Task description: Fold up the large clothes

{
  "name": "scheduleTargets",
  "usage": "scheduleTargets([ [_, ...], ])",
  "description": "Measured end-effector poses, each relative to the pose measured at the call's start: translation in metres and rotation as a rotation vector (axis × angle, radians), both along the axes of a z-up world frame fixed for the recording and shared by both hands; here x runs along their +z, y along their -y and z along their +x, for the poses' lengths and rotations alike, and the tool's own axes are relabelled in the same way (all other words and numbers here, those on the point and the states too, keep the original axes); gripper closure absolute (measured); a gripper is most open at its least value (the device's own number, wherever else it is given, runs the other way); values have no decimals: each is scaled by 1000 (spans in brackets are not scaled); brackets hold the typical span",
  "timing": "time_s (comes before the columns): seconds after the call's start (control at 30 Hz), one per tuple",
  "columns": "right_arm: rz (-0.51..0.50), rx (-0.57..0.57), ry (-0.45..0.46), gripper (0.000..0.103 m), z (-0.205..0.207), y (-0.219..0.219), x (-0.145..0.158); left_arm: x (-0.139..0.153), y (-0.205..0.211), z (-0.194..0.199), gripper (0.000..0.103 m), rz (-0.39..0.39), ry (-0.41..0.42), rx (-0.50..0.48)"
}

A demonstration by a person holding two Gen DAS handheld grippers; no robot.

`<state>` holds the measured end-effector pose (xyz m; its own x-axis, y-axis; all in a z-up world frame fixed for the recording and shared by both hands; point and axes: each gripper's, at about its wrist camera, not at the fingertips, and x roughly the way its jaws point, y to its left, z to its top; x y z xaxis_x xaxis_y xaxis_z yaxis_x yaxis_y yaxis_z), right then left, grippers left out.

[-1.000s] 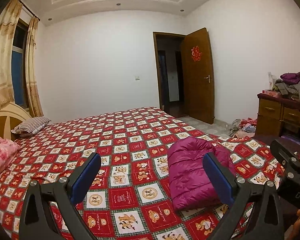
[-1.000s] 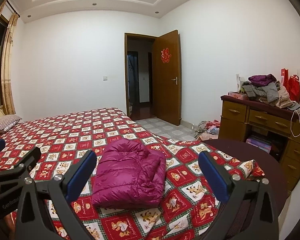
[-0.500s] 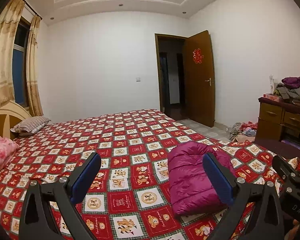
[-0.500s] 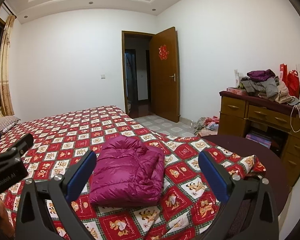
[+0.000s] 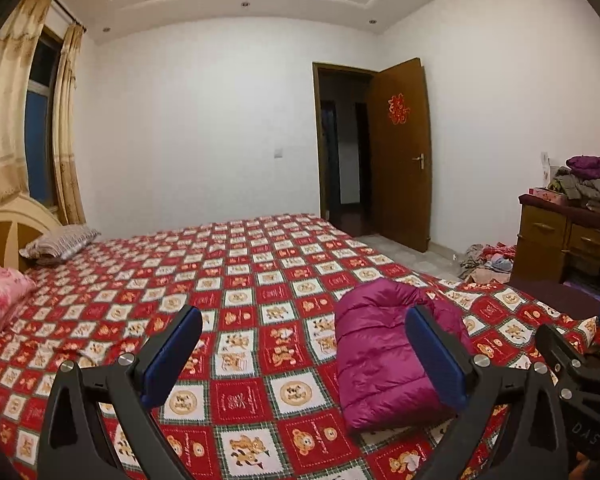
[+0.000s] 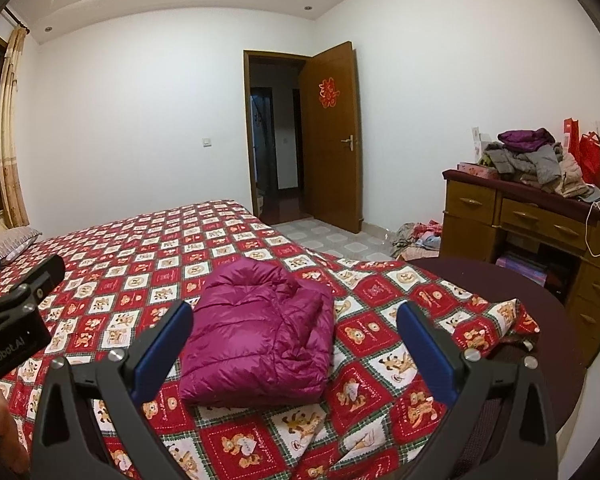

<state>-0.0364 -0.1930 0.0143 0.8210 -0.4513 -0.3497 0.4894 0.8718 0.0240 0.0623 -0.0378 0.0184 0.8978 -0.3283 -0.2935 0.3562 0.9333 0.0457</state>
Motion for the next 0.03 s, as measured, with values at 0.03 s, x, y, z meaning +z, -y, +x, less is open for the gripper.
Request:
scheduleTargets([
  [0.03,1,0,-2,0,1,0,-1,-1,-1,2,1,2,-6,4],
])
